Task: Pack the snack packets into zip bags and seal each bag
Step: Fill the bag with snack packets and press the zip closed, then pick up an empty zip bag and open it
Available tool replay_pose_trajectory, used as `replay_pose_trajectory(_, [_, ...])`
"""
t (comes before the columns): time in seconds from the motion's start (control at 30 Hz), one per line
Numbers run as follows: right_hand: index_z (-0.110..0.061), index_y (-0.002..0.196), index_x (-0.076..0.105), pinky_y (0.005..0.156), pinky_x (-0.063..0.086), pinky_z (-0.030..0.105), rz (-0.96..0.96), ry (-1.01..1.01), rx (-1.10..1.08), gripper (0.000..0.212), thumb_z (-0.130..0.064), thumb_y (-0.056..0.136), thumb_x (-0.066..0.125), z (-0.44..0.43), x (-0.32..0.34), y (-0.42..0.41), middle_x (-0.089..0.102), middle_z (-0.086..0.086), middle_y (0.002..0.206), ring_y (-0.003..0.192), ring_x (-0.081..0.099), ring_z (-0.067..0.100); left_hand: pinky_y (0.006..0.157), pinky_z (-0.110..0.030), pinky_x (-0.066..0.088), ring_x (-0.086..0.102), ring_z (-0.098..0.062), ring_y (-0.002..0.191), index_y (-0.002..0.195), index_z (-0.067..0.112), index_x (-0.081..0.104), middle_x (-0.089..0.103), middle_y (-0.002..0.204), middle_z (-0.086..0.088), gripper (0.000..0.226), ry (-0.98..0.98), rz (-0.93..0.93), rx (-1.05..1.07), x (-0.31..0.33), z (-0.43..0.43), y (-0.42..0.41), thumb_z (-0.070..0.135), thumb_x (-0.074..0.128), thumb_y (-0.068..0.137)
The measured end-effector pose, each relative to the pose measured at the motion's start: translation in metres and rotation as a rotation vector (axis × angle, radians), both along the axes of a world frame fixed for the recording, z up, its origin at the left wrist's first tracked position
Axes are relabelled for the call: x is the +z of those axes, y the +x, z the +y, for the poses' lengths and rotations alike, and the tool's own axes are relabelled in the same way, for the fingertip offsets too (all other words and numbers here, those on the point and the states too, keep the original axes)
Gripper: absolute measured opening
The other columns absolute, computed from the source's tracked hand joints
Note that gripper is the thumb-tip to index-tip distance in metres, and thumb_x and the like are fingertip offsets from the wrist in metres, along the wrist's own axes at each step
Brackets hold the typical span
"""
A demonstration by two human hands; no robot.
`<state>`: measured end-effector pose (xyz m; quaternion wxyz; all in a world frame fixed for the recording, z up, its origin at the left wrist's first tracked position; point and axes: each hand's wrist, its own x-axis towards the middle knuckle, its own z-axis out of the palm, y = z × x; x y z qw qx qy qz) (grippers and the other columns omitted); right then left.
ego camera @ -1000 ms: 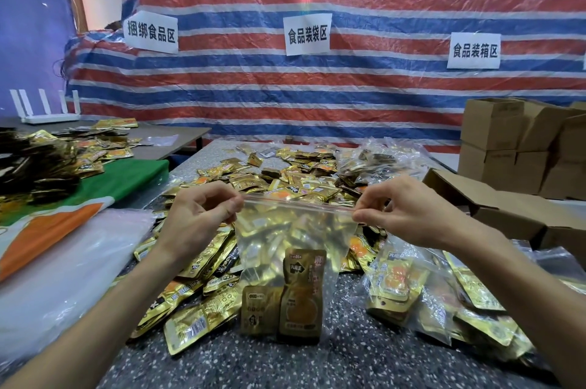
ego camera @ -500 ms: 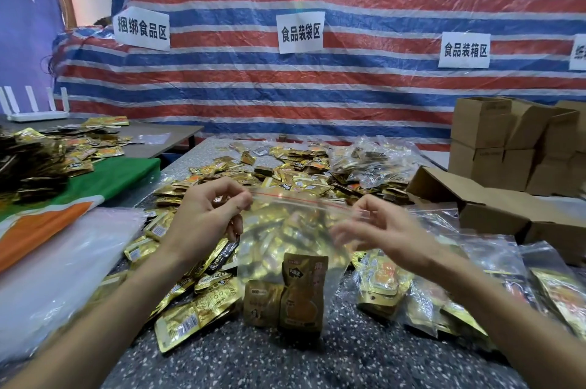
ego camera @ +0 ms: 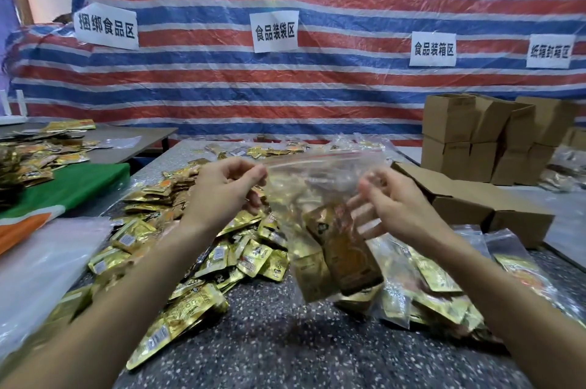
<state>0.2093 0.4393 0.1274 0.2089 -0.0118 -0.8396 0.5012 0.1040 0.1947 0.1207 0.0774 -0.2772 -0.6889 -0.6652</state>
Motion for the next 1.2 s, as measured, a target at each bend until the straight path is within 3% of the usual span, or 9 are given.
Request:
replay_pose_trajectory(0.17, [-0.008, 0.098, 0.056, 0.036, 0.050, 0.030, -0.022, -0.248, -0.269, 0.010, -0.012, 0.105, 0.050, 0.062, 0.023, -0.018, 0.073, 0.012, 0.069, 0.048, 0.069, 0.026, 0.065, -0.035, 0.063, 0.070, -0.014, 0.068, 0.112, 0.014, 0.061, 0.066, 0.107, -0.002, 0.018, -0.015, -0.067, -0.025, 0.011, 0.053, 0.010, 0.026, 0.060, 0.099])
replay_pose_trajectory(0.27, [-0.005, 0.093, 0.062, 0.033, 0.045, 0.026, -0.147, -0.383, -0.392, 0.016, -0.019, 0.101, 0.061, 0.100, 0.012, -0.033, 0.063, 0.013, 0.055, 0.037, 0.052, 0.021, 0.061, -0.025, 0.059, 0.067, -0.007, 0.066, 0.106, 0.018, 0.060, 0.063, 0.107, -0.001, 0.010, -0.107, -0.054, -0.080, -0.002, 0.055, 0.017, 0.025, 0.058, 0.100])
replay_pose_trajectory(0.43, [-0.006, 0.075, 0.045, 0.032, 0.031, 0.020, -0.314, -0.403, -0.534, 0.032, 0.015, 0.092, 0.028, 0.121, -0.040, -0.042, 0.040, 0.007, 0.053, 0.028, 0.035, 0.013, 0.067, -0.034, 0.060, 0.067, -0.009, 0.069, 0.105, 0.017, 0.065, 0.066, 0.106, 0.001, 0.009, -0.313, -0.100, -0.042, -0.045, 0.024, 0.018, 0.021, 0.061, 0.097])
replay_pose_trajectory(0.6, [0.005, 0.106, 0.049, 0.051, 0.052, 0.039, -0.319, -0.386, -0.673, 0.011, 0.004, 0.097, 0.043, 0.120, -0.052, -0.045, 0.052, 0.019, 0.076, 0.056, 0.051, 0.026, 0.060, -0.028, 0.056, 0.069, -0.014, 0.071, 0.100, 0.021, 0.068, 0.067, 0.105, 0.001, 0.006, -0.360, -0.189, 0.055, -0.077, -0.016, 0.013, 0.019, 0.063, 0.097])
replay_pose_trajectory(0.67, [0.005, 0.120, 0.047, 0.061, 0.054, 0.040, -0.362, -0.144, -0.760, 0.029, -0.004, 0.093, 0.052, 0.110, -0.046, -0.045, 0.059, 0.030, 0.108, 0.081, 0.062, 0.038, 0.063, -0.028, 0.056, 0.070, -0.011, 0.071, 0.100, 0.024, 0.068, 0.069, 0.102, 0.005, 0.007, -0.354, -0.191, 0.092, -0.081, -0.028, 0.011, 0.021, 0.064, 0.096])
replay_pose_trajectory(0.77, [0.005, 0.138, 0.031, 0.097, 0.042, 0.053, -0.273, 0.359, -0.867, 0.066, -0.023, 0.088, 0.063, 0.069, -0.039, -0.046, 0.038, 0.031, 0.138, 0.123, 0.044, 0.048, 0.066, -0.032, 0.058, 0.070, -0.012, 0.072, 0.102, 0.022, 0.068, 0.070, 0.101, 0.003, 0.008, -0.301, -0.185, 0.116, -0.080, -0.037, 0.009, 0.019, 0.063, 0.096])
replay_pose_trajectory(0.93, [-0.009, 0.134, 0.044, 0.099, 0.041, 0.041, 0.066, 0.534, -0.508, 0.055, -0.027, 0.088, 0.068, -0.020, -0.048, -0.058, 0.042, 0.013, 0.129, 0.116, 0.045, 0.027, 0.060, -0.017, 0.051, 0.066, -0.008, 0.068, 0.103, 0.022, 0.066, 0.070, 0.102, 0.002, 0.011, -0.190, -0.123, 0.152, -0.077, -0.045, 0.015, 0.015, 0.063, 0.096])
replay_pose_trajectory(1.07, [-0.020, 0.122, 0.055, 0.079, 0.040, 0.017, 0.110, 0.459, -0.133, 0.032, -0.026, 0.092, 0.066, -0.076, -0.059, -0.067, 0.043, -0.006, 0.118, 0.093, 0.053, 0.003, 0.067, -0.019, 0.054, 0.067, -0.006, 0.078, 0.104, 0.028, 0.065, 0.068, 0.104, 0.009, 0.011, -0.219, -0.113, 0.200, -0.081, -0.068, 0.016, 0.020, 0.063, 0.097])
replay_pose_trajectory(1.2, [-0.026, 0.113, 0.058, 0.088, 0.051, 0.031, 0.124, 0.417, 0.052, 0.022, -0.024, 0.092, 0.065, -0.111, -0.068, -0.072, 0.049, -0.008, 0.118, 0.103, 0.054, 0.006, 0.062, -0.012, 0.050, 0.064, -0.001, 0.083, 0.104, 0.027, 0.065, 0.067, 0.102, 0.010, 0.009, -0.380, -0.064, 0.362, -0.091, -0.117, -0.002, 0.026, 0.064, 0.095])
